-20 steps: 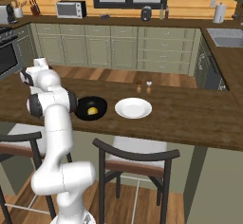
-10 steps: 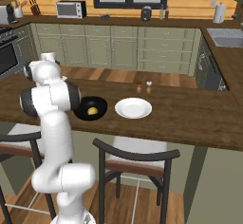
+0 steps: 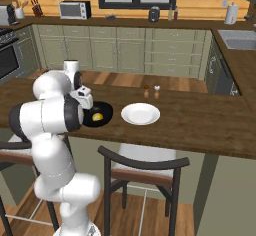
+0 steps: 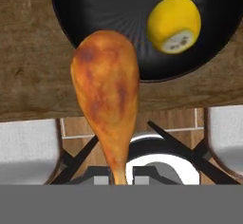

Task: Pick the chicken drumstick and lemon from their plates and place them in the bowl. Then put the bowl in the fridge.

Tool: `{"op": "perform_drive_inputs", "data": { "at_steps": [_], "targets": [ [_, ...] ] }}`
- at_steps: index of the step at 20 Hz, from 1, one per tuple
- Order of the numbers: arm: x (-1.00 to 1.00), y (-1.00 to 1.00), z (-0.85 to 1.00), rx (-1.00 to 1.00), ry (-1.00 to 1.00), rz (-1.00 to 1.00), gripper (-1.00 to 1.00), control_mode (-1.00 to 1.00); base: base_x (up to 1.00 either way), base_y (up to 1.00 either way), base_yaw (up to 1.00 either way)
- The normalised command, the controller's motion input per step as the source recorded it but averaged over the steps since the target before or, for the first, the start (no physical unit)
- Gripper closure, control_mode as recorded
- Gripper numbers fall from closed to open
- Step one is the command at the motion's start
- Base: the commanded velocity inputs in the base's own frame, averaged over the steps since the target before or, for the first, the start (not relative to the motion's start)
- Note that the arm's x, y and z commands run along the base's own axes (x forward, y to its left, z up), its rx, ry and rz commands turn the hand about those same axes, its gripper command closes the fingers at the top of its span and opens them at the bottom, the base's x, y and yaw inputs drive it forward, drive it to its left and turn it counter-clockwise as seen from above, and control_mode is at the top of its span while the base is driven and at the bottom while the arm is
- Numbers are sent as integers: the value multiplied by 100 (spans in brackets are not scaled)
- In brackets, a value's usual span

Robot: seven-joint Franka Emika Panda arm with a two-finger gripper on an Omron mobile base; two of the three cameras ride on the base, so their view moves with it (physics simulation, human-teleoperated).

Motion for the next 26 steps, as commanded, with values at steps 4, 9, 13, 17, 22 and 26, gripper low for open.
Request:
{"op": "perform_drive_inputs", "data": {
  "at_steps": [4,9,13,17,22,26],
  "targets": [
    [20,-58,11,5,0,-8,100,-100,0,0,0],
    [32,-23,-6,1,0,0,100,-100,0,0,0],
    [45,-5,-21,0,0,0,100,-100,0,0,0],
    [54,0,-23,0,0,0,100,-100,0,0,0],
    [31,0,-35,0,0,0,100,-100,0,0,0],
    [20,0,-36,0,0,0,100,-100,0,0,0]
  ]
}}
